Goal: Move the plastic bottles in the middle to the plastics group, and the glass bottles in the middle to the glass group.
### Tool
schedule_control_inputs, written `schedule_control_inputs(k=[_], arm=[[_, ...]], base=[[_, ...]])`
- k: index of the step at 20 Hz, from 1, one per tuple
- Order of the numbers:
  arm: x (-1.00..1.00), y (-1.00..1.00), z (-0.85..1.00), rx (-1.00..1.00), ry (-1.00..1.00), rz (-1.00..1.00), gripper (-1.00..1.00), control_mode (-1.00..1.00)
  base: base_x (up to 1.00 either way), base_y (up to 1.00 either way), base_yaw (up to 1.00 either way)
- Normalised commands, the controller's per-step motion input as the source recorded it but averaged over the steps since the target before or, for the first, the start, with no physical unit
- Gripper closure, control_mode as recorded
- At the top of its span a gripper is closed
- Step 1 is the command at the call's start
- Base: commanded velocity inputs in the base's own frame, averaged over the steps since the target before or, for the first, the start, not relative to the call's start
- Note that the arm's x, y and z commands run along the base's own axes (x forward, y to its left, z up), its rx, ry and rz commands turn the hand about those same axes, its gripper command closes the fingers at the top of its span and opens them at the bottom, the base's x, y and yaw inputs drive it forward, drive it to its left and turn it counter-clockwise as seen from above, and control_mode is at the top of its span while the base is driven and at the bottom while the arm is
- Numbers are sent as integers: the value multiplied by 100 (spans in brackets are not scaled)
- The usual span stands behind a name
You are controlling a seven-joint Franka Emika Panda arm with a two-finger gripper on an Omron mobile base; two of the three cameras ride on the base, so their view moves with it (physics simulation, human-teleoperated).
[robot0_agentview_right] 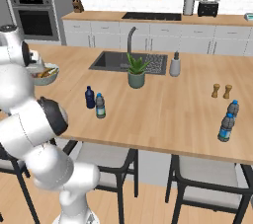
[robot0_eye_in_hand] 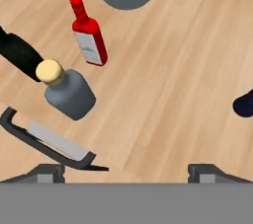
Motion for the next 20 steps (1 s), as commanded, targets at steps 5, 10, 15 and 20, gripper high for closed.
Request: schedule_control_inputs(k=[5,10,15,20], arm=[[-6,-100,19,2,0,-5,-100,-100],[-11,-100,4,1,3,-10,-100,-100],[-3,-92,0,0,1,-12,-100,-100],[0,-73,0,0,0,-12,-100,-100]], base=[[0,0,0],[0,0,0],[0,0,0],[0,0,0]])
